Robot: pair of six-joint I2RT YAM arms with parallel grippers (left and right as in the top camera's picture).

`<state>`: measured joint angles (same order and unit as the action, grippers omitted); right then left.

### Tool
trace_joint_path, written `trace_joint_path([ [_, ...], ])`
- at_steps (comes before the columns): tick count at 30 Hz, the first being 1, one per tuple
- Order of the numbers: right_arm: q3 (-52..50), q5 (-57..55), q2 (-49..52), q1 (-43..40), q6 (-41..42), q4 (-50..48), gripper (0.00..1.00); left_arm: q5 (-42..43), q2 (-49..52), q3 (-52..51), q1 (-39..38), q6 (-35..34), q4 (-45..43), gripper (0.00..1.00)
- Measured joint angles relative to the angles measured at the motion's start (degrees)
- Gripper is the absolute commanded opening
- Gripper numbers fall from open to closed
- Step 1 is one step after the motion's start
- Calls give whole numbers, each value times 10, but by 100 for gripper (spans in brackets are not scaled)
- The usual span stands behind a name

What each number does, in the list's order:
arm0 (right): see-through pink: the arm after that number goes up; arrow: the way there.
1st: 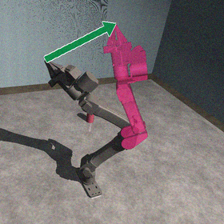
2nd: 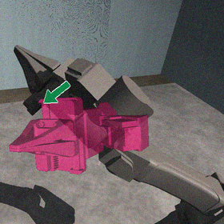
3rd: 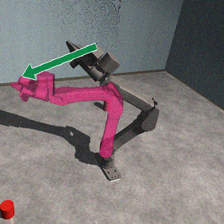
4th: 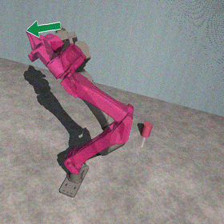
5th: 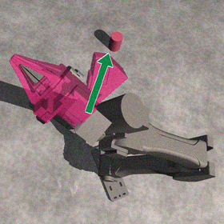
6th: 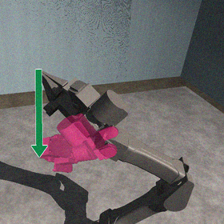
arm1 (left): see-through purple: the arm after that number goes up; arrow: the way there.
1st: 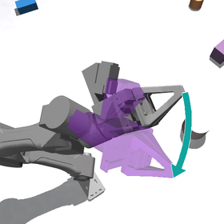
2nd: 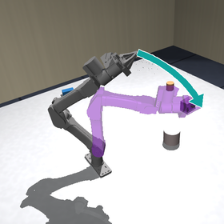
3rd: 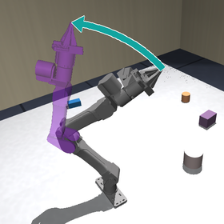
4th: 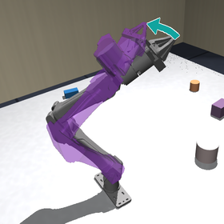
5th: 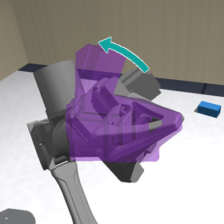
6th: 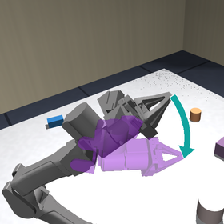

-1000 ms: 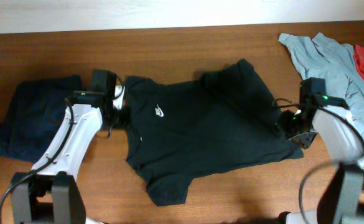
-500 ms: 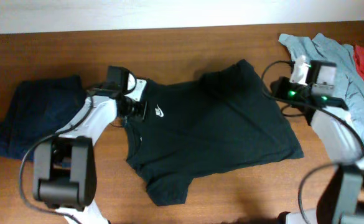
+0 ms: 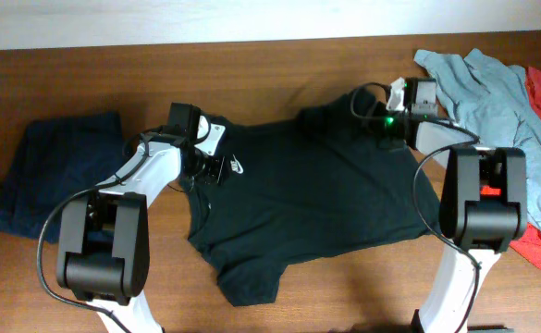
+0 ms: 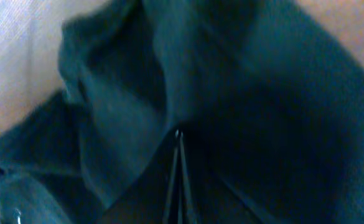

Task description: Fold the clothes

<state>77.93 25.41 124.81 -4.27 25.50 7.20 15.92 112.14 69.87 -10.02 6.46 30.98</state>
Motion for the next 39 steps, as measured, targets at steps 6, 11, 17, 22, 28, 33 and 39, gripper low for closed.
trace_joint_path([
  [6, 37, -106, 7, 4, 3, 55, 4, 0, 0, 0, 0, 0, 0, 46],
  [11, 49, -203, 1, -12, 2, 93, 4, -3, 0, 0, 0, 0, 3, 46],
  [17, 62, -172, 0, -58, -41, 123, 25, -12, 0, 0, 0, 0, 6, 46],
  [22, 94, -64, 0, -73, -102, 183, 44, -16, 0, 1, 0, 0, 0, 47],
  [28, 110, 9, -80, -73, -123, 241, 51, -21, 1, 77, 0, 2, 24, 59],
  [33, 125, 26, -208, -73, -125, 313, 52, -38, 1, 117, 0, 16, -14, 59],
  [39, 127, 32, -258, -73, -125, 383, 52, -51, 47, 117, 0, 37, -103, 60],
])
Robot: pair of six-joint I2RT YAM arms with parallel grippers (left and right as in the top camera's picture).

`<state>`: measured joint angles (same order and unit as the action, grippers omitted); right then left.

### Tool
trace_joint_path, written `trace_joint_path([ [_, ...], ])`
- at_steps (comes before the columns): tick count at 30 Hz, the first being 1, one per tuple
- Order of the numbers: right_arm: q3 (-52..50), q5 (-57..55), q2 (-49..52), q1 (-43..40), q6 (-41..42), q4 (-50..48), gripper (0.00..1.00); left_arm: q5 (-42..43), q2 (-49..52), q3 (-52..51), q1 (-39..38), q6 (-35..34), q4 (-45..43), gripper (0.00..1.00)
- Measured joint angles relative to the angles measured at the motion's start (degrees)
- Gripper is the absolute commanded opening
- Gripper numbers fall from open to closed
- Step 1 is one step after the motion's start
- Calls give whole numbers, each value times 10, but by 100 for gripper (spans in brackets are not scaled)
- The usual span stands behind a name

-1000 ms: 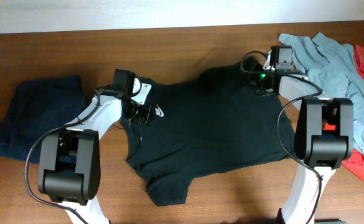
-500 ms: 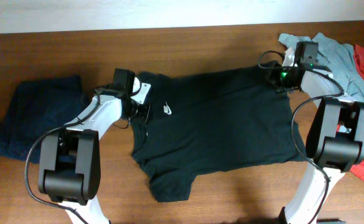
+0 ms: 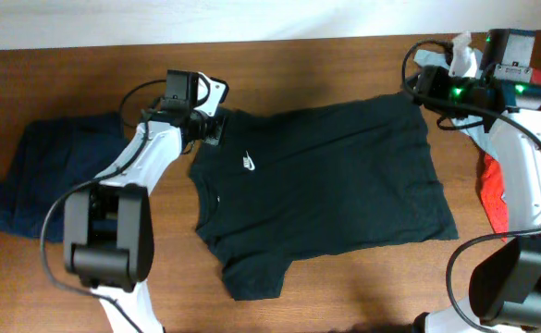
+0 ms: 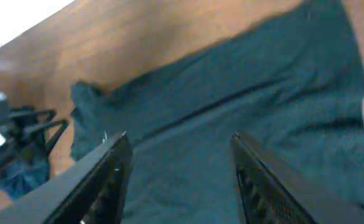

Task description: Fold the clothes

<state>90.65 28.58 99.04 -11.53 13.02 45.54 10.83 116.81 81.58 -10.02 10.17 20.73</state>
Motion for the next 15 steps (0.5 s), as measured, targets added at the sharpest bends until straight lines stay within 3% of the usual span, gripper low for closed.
trace_joint_path([
  [4, 0, 0, 0, 0, -13, 47, 52, -5, 52, 0, 0, 4, -54, 56],
  [6, 0, 0, 0, 0, -19, 57, 52, -6, 67, 0, 0, 4, -68, 31],
  [7, 0, 0, 0, 0, -23, 60, 52, -7, 71, 0, 0, 5, -76, 9],
  [8, 0, 0, 0, 0, -25, 61, 52, -8, 73, 0, 0, 8, -83, 0],
  [15, 0, 0, 0, 0, -28, 65, 52, -24, 73, 0, 2, 8, -160, 0],
])
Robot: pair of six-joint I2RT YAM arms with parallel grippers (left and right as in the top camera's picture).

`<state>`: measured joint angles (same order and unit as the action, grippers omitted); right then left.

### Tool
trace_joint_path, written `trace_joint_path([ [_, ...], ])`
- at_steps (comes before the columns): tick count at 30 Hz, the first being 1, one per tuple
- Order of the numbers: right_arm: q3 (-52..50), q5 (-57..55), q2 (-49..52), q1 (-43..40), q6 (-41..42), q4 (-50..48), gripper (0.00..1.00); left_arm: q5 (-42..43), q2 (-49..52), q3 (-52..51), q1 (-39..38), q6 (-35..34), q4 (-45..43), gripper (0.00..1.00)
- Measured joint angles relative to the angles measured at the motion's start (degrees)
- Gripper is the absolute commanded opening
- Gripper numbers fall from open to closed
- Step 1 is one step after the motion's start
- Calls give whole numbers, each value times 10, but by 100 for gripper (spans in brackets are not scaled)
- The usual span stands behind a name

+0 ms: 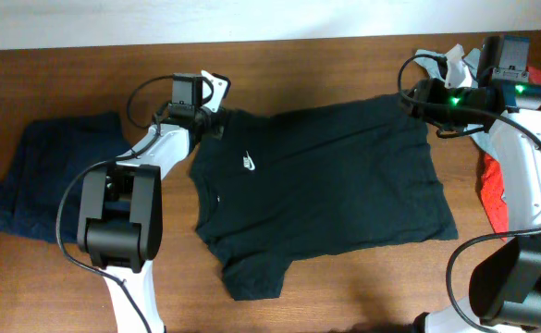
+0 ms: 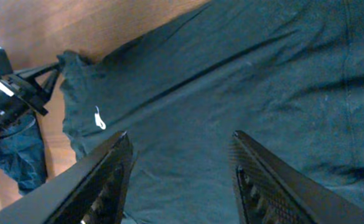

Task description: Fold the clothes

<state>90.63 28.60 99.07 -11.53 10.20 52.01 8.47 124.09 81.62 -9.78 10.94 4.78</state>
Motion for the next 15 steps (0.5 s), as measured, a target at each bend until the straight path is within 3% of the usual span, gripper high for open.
trace_joint_path([
  [6, 0, 0, 0, 0, -1, 12, 52, -4, 18, 46, 29, -13, -12, 1],
  [8, 0, 0, 0, 0, -1, 19, 52, -4, 20, 72, 43, -16, 17, 5],
  [10, 0, 0, 0, 0, -2, 25, 52, 2, 20, 115, 56, -19, 92, 24],
  [15, 0, -3, 0, 0, -2, 33, 52, 84, 20, 162, 56, -22, 299, 28],
])
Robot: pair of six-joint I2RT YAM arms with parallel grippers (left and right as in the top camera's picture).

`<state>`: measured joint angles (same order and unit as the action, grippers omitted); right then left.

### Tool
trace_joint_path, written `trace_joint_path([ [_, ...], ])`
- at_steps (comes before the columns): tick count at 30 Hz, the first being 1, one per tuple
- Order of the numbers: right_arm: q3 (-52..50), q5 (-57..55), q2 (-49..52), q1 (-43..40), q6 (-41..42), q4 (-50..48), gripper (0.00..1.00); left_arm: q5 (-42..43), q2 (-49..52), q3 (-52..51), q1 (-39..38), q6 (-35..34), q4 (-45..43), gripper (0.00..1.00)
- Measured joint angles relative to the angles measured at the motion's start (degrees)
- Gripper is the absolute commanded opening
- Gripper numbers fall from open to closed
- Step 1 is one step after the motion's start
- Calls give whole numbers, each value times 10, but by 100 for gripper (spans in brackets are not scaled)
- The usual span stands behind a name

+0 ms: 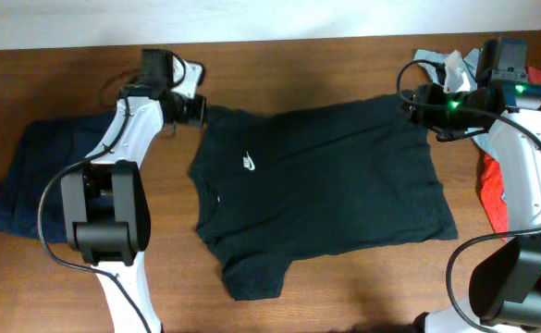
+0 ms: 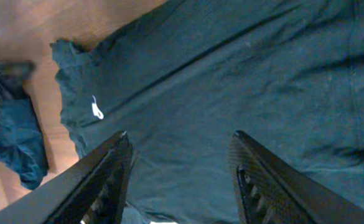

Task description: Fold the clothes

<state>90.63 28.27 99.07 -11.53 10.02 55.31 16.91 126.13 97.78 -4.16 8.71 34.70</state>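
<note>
A black T-shirt with a small white logo lies spread flat on the wooden table, neck end to the left. My right gripper hovers over its far right corner. In the right wrist view that gripper is open, with only the flat shirt below it. My left gripper is just off the shirt's far left corner, apart from the cloth. Its jaws are too dark and small to read.
A dark blue garment lies crumpled at the left, also visible in the right wrist view. A light blue-grey shirt and a red garment lie at the right edge, under the right arm.
My left gripper has moved from the shirt's far left corner to the left, off the cloth. The right gripper stays open over the far right corner. The shirt has not shifted.
At first the shirt was bunched and narrow, with both grippers in its far edge and the right one shut on cloth. Then it lay stretched wide and flat, the right gripper open at the far right corner. The left gripper stayed at the far left corner, then drew back.
</note>
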Motion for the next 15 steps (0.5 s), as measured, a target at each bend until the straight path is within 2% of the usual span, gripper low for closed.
trace_joint_path([
  [3, 0, -1, 0, 0, 0, 1, 52, 21, 0, 0, -16, 0, 68, 28],
  [6, 0, -2, 0, 0, 0, 3, 53, 22, 0, -4, -29, 0, 73, 26],
  [9, 0, -2, 0, 0, 0, 3, 52, 21, 0, -20, -30, -5, 74, 2],
  [15, 0, -2, 0, 0, 0, 3, 53, 20, 27, -33, -29, -14, 63, 1],
])
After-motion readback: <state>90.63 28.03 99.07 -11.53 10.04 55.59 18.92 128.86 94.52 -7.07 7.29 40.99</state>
